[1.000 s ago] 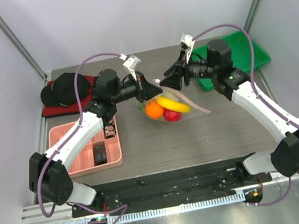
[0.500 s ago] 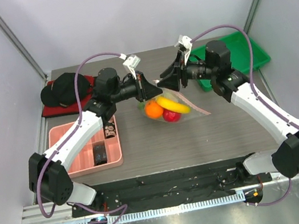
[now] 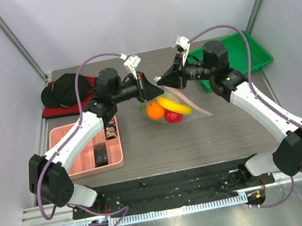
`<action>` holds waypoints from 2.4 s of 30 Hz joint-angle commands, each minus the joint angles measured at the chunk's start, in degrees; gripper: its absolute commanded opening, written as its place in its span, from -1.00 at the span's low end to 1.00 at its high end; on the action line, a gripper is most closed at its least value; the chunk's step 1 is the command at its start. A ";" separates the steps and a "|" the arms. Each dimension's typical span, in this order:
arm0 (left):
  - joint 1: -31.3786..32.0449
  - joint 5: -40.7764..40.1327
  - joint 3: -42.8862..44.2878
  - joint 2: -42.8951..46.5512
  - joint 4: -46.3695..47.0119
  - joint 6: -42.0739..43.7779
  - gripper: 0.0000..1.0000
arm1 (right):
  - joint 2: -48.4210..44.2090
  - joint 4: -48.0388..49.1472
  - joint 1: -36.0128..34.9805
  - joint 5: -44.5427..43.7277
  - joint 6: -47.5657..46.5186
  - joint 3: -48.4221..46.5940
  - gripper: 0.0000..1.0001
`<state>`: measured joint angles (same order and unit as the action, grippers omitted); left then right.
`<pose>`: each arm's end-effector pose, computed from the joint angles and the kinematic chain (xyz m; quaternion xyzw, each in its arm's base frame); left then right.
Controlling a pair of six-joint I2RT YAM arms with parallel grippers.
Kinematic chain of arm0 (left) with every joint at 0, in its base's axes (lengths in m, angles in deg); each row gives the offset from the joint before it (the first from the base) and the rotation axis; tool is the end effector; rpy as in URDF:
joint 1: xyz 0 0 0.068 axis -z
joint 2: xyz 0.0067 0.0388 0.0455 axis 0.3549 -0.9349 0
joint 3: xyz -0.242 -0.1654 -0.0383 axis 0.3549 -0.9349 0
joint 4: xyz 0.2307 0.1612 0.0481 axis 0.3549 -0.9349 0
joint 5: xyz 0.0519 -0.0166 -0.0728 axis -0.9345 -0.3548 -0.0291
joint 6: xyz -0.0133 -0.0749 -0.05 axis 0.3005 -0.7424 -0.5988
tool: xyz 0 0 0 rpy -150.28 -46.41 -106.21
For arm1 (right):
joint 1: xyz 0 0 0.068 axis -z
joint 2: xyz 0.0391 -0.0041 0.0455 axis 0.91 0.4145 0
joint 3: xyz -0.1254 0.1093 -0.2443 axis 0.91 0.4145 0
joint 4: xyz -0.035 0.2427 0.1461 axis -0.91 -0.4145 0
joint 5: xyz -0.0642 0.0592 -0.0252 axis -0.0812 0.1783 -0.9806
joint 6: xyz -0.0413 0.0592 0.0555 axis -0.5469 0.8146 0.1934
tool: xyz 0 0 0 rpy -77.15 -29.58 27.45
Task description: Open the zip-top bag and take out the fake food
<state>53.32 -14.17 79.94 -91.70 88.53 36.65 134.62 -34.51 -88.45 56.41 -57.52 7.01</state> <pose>0.3111 -0.2593 0.3634 0.2262 0.7257 -0.5311 0.3743 0.3045 0.1938 0.4077 -0.3733 0.6361 0.4339 0.5175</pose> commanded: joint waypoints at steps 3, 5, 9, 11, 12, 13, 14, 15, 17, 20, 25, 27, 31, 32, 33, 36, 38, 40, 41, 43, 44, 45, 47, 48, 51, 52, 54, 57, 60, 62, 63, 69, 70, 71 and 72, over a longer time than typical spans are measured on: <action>-0.19 -3.59 0.10 3.71 3.43 -1.12 -1.00 | -1.54 -2.56 -0.27 -3.78 -1.46 -2.06 -0.97; -0.19 -3.79 -0.78 4.68 2.91 -0.33 -1.00 | -3.46 -2.66 -0.26 -4.05 -1.81 -0.22 -0.98; -0.28 1.12 -2.80 6.26 4.75 1.69 -0.68 | -2.86 -2.74 -0.09 -1.07 -1.73 -0.82 -0.97; -0.19 1.84 -3.16 6.88 4.75 3.19 -0.43 | -1.81 -3.01 0.09 1.65 -1.03 -2.57 -0.98; -0.28 2.02 -2.98 6.88 4.66 3.63 -0.29 | -0.93 -3.09 0.00 2.10 -0.15 -3.10 -0.98; -0.28 2.11 -2.11 6.45 4.05 4.41 -0.23 | -0.58 -3.09 0.00 2.54 0.38 -3.63 -0.97; -0.28 2.19 -1.32 5.66 3.35 4.86 -0.19 | -0.40 -3.09 0.09 3.24 0.99 -4.51 -0.97; -0.28 2.80 -0.35 4.96 2.47 5.47 -0.15 | -0.22 -3.09 0.09 4.12 1.70 -4.95 -0.97; -0.19 5.44 0.71 2.85 3.68 4.87 -0.11 | -0.22 -3.09 0.09 4.74 2.49 -5.57 -0.98; -0.28 6.59 0.01 1.53 7.38 3.46 -0.19 | -0.40 -3.09 0.00 5.53 3.02 -5.48 -0.97; -1.15 4.93 0.19 0.38 7.65 3.20 -0.98 | -0.13 -3.88 0.09 5.88 2.93 -5.66 -0.97; -2.38 0.81 -1.04 1.60 11.49 -0.12 -1.00 | -0.40 -5.02 0.17 5.10 1.54 -5.31 -0.97; -3.35 -11.06 -7.27 7.31 16.16 -1.29 -0.99 | -2.15 -7.84 0.44 3.42 -1.11 -2.50 -0.97; -3.44 -12.29 -7.98 8.11 16.96 -1.29 -0.99 | -2.50 -7.93 0.44 2.12 -1.37 -1.01 -0.97; -3.53 -14.39 -8.43 9.24 16.97 -1.20 -1.00 | -3.29 -8.28 0.53 1.50 -1.90 -0.39 -0.98; -3.88 -13.89 -8.78 9.61 16.35 -1.29 -0.99 | -4.87 -10.47 0.88 -1.83 -3.74 0.76 -0.97; -3.88 -13.63 -9.83 10.13 17.66 -2.16 -1.00 | -5.75 -11.00 1.14 -1.67 -3.66 1.20 -0.97; -3.88 -13.54 -10.80 10.75 18.89 -2.87 -1.00 | -6.29 -11.01 1.05 -1.33 -2.52 0.85 -0.98; -3.88 -12.23 -10.54 10.58 19.33 -3.13 -1.00 | -6.20 -10.92 1.05 -0.54 -2.26 0.32 -0.97; -3.97 -5.93 -8.53 9.61 18.64 -3.14 -1.00 | -5.68 -10.22 1.05 1.13 -1.64 -0.29 -0.97; -4.06 -3.37 -8.00 9.26 17.68 -2.70 -0.70 | -5.50 -10.56 1.05 1.84 -1.55 -1.25 -0.97; -4.14 -1.60 -7.38 9.08 16.89 -2.61 -0.44 | -5.15 -10.91 1.14 2.28 -1.81 -1.78 -0.97; -4.41 4.00 -5.45 8.38 15.30 -2.35 -0.18 | -4.70 -11.97 0.97 2.90 -1.99 -2.92 -0.97; -4.50 5.35 -4.92 8.20 13.82 -1.82 -0.14 | -4.27 -12.41 1.05 2.55 -1.81 -3.28 -0.97; -4.67 7.73 -4.04 8.55 9.69 0.89 0.40 | -3.12 -12.59 1.23 2.55 0.03 -4.95 -0.97; -4.59 7.56 -4.82 8.99 9.58 1.51 0.40 | -2.86 -12.67 1.14 3.68 0.64 -5.30 -0.97; -4.58 6.85 -6.57 10.48 10.28 1.87 0.41 | -1.81 -13.02 1.32 4.13 1.96 -6.18 -0.97; -4.58 5.72 -7.03 11.10 7.42 2.22 0.41 | 0.30 -14.86 1.49 -1.13 6.61 -8.29 -0.97; -4.58 -6.54 -6.14 13.02 -1.12 2.14 0.06 | -0.39 -14.44 1.06 -9.38 15.48 -9.17 -0.97; -3.54 -9.05 -7.89 14.78 -0.19 -2.60 -0.04 | -2.23 -14.87 0.88 -19.01 18.65 -8.21 -0.97; -2.14 -12.97 -9.90 16.97 0.78 -2.87 0.02 | -4.33 -14.70 0.88 -22.55 22.93 -7.68 -0.97; 24.74 -46.72 -21.60 23.58 18.86 11.61 0.81 | -8.48 -18.12 -1.67 -46.18 35.62 -5.39 -0.97; 27.03 -53.55 -23.01 23.41 22.12 13.28 0.95 | -8.48 -19.17 -2.98 -48.93 38.76 -6.09 -0.97; 30.36 -56.31 -23.54 22.62 25.54 15.39 0.99 | -8.22 -20.22 -3.51 -50.44 39.92 -6.62 -0.97; 31.27 -59.47 -22.94 21.14 26.10 15.58 0.99 | -8.22 -21.02 -4.13 -51.76 41.07 -6.89 -0.97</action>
<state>78.68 -49.60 58.90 -68.95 99.88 43.69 127.85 -54.05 -90.02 19.84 -27.08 2.11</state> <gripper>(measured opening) 0.977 0.101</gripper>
